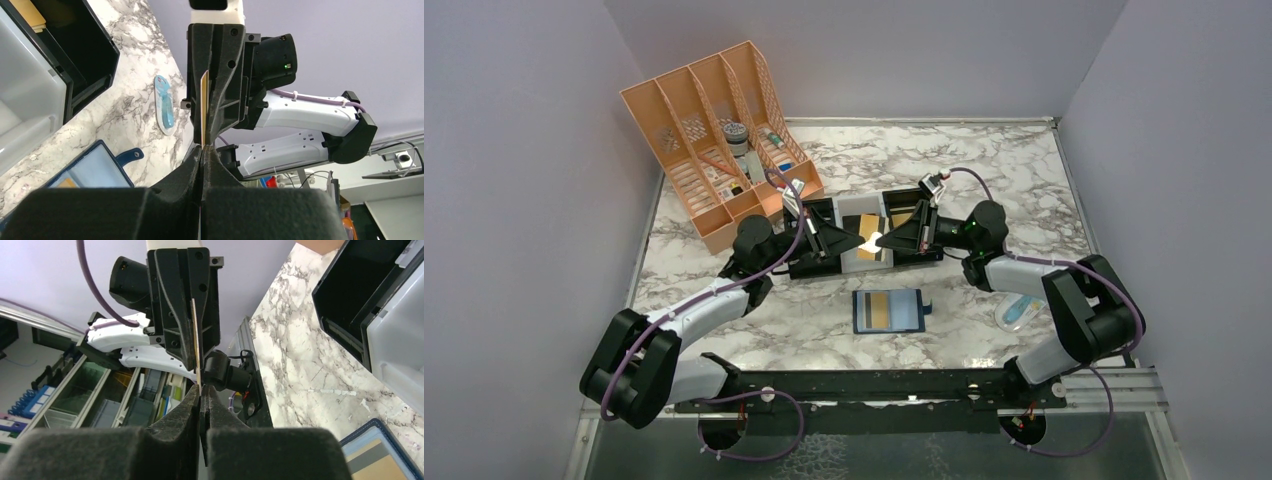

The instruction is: Take the credit cards out of the card holder

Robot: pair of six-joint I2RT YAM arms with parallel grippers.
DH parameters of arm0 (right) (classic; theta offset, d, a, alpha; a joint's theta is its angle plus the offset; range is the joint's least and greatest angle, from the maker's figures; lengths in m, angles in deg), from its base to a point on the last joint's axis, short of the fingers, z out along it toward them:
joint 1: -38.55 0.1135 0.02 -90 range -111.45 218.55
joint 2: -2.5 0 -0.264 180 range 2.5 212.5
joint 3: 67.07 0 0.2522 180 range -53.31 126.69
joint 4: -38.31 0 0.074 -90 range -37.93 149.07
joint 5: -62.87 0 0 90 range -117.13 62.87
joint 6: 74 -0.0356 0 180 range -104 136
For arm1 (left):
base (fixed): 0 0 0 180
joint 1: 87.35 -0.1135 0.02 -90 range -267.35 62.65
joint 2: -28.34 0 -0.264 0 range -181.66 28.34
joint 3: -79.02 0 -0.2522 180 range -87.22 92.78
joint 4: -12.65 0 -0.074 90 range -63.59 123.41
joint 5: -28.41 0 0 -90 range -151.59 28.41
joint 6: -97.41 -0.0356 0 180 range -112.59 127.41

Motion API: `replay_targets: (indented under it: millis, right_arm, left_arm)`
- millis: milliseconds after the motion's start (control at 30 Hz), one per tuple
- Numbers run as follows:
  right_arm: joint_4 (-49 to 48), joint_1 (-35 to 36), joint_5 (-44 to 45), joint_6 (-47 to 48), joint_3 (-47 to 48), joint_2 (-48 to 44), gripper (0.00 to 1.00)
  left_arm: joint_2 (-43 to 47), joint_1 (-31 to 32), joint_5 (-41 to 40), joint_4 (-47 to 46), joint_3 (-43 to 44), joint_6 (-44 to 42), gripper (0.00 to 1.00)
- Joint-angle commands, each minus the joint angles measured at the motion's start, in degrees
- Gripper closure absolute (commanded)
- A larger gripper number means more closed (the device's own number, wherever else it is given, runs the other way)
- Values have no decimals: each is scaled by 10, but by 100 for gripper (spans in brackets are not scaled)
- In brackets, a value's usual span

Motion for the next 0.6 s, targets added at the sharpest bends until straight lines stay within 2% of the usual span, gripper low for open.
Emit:
replay_targets:
  millis: [0,100,167,233,367,467,567]
  right_arm:
    - [-18,2,-7,15,3,-18,99]
    - [19,1,7,46,3,-39,99]
    - [87,-2,24,92,10,-64,99]
    - [189,-5,53,162,23,-93,99]
    - [422,-7,177,332,66,-149,99]
    - [553,-7,304,435,97,-176,99]
    - [613,-7,391,505,113,-195,99]
  left_arm:
    - [2,3,15,-32,-7,-3,99]
    - [3,3,14,-31,-11,-8,76]
    - [7,3,8,-23,-14,-18,60]
    - [12,3,-8,11,-18,-38,38]
    - [26,-1,-36,55,-32,-58,4]
    - [38,-2,-54,105,-27,-86,1]
    - [46,-2,-75,165,-18,-117,1]
